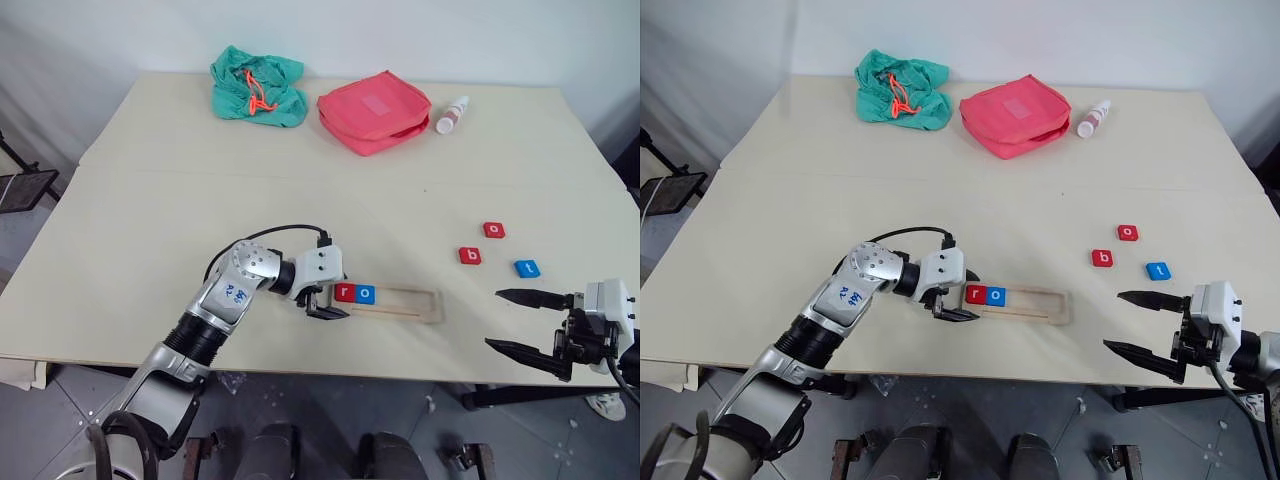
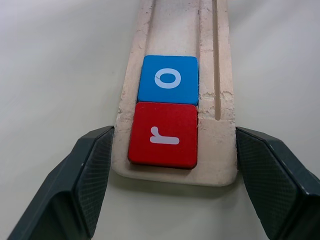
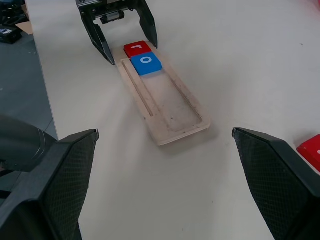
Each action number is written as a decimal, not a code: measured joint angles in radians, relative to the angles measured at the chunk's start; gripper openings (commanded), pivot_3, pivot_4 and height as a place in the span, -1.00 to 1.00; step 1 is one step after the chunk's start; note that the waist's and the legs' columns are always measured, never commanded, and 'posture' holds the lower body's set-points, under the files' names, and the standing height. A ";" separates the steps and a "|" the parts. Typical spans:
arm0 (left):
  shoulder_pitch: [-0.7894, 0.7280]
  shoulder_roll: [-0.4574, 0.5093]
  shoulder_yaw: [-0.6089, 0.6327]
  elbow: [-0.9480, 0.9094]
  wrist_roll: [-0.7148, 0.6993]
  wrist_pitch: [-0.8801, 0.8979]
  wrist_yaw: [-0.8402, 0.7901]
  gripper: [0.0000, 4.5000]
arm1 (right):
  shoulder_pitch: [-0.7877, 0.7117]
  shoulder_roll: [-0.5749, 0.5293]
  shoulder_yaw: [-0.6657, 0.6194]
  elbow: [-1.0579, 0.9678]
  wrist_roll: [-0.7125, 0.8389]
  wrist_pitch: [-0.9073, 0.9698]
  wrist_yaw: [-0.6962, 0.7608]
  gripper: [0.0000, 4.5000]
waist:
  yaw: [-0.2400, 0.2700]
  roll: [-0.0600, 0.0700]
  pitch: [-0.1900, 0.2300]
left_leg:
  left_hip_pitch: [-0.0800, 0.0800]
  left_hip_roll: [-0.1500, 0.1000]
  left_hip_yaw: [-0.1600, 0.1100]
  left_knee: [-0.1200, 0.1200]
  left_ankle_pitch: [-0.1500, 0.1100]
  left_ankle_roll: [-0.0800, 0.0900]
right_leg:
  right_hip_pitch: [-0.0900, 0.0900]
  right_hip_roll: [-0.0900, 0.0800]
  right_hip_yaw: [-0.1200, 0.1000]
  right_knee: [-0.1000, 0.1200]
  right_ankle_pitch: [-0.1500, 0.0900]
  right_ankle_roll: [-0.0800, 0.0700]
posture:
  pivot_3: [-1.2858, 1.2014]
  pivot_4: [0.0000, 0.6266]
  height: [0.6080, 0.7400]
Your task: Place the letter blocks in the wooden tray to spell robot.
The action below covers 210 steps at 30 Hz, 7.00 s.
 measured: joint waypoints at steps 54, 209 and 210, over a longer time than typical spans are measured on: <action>0.245 0.137 0.470 0.194 -0.518 -0.500 -0.357 0.98 | 0.117 0.334 -0.060 -0.335 -0.095 0.305 -0.827 1.00 | -0.006 0.003 -0.001 | 0.002 0.000 0.000 -0.002 0.000 0.000 | -0.001 0.000 0.003 0.003 0.000 0.000 | 0.03 -0.52 1.00; 0.419 0.194 0.537 0.056 -0.568 -0.485 -0.344 1.00 | -0.535 -0.087 0.477 0.223 -0.400 0.128 -0.092 -0.35 | -0.029 0.005 -0.002 | 0.003 0.001 0.003 -0.005 0.000 0.001 | -0.003 0.000 0.005 0.000 0.000 0.000 | 0.03 -0.52 1.00; 0.407 0.194 0.535 0.069 -0.568 -0.486 -0.352 1.00 | -0.546 -0.079 0.474 0.190 -0.385 0.161 -0.100 -0.35 | -0.029 0.005 -0.001 | 0.003 0.001 0.003 -0.005 0.000 0.001 | -0.003 0.000 0.005 0.000 0.000 0.000 | 0.03 -0.52 1.00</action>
